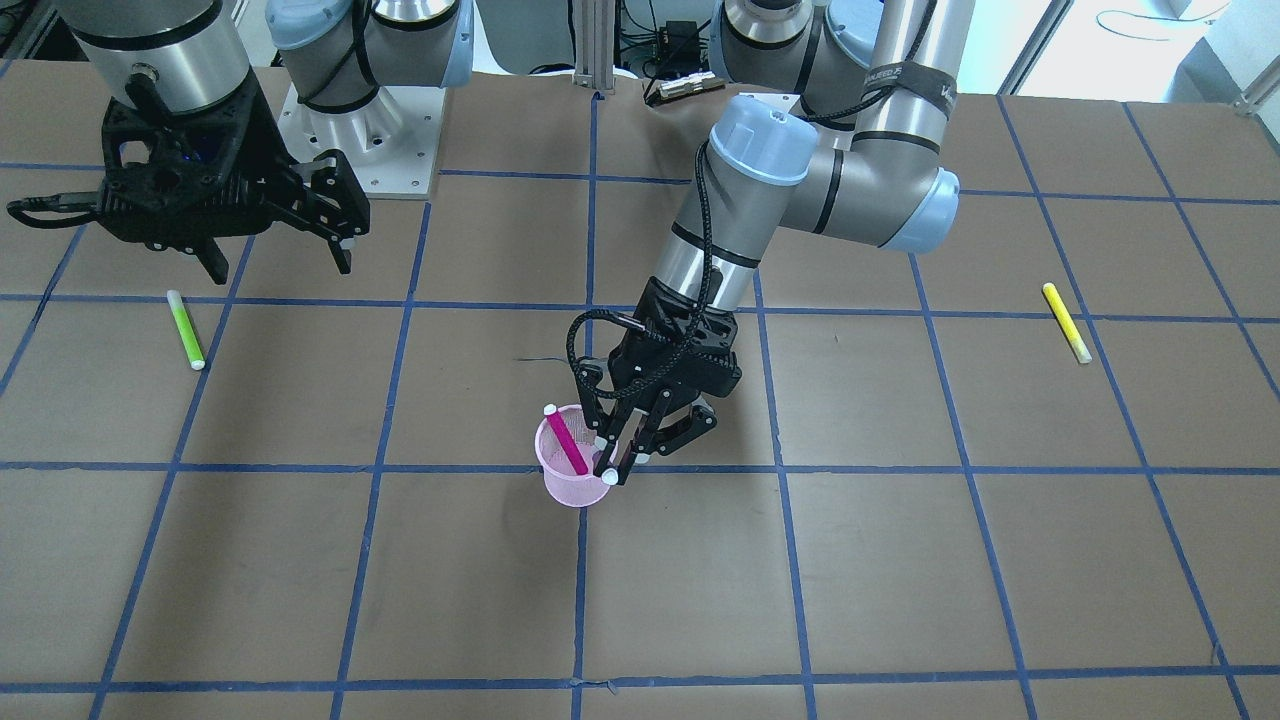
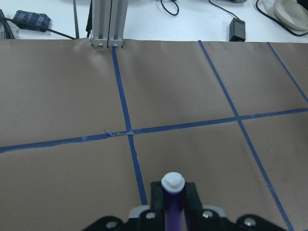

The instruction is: Insert purple and pink pens into pink cup

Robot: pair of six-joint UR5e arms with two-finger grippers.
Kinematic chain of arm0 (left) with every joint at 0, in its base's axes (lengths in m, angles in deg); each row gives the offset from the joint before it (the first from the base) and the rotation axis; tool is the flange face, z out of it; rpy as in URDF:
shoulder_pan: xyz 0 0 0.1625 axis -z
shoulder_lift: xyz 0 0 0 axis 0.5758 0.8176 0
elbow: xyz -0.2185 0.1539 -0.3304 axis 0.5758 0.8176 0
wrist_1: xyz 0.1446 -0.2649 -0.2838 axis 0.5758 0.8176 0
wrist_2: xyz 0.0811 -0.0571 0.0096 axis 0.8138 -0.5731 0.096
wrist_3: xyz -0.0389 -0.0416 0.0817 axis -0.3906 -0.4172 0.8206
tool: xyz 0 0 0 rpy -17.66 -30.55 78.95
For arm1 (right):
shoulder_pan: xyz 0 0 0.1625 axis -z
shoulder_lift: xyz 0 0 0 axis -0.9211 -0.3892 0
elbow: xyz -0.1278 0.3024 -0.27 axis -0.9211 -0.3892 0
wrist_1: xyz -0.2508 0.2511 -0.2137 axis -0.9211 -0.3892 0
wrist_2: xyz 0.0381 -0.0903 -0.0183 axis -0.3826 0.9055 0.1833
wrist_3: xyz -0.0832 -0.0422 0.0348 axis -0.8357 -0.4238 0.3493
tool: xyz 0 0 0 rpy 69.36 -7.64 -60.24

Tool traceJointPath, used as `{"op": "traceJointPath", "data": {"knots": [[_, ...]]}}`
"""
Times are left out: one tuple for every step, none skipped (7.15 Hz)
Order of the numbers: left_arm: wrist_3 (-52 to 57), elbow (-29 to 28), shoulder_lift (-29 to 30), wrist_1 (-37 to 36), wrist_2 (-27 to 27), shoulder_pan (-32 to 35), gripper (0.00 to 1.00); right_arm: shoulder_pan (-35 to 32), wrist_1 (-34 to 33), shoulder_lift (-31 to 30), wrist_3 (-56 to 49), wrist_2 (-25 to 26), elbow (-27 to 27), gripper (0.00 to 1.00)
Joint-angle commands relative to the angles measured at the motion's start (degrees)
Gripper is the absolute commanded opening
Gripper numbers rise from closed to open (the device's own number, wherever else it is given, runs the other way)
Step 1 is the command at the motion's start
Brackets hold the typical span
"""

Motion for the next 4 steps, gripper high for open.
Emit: {"op": "traceJointPath", "data": {"knots": [[-1.4, 0.7, 0.6, -1.3, 2.8, 3.1, 0.0, 0.0, 0.0, 0.0, -0.1, -0.1, 0.0, 1.0], [-1.3, 0.8, 0.6, -1.3, 3.0, 3.3, 0.0, 0.0, 0.0, -0.1, -0.1, -0.1, 0.1, 1.0], [-0.5, 1.7, 0.3, -1.3, 3.0, 3.3, 0.0, -0.1, 0.1, 0.0, 0.2, 0.0, 0.0, 1.0], [-0.4, 2.4, 0.3, -1.2, 3.2, 3.3, 0.0, -0.1, 0.2, 0.0, 0.2, 0.0, 0.0, 1.0]]}}
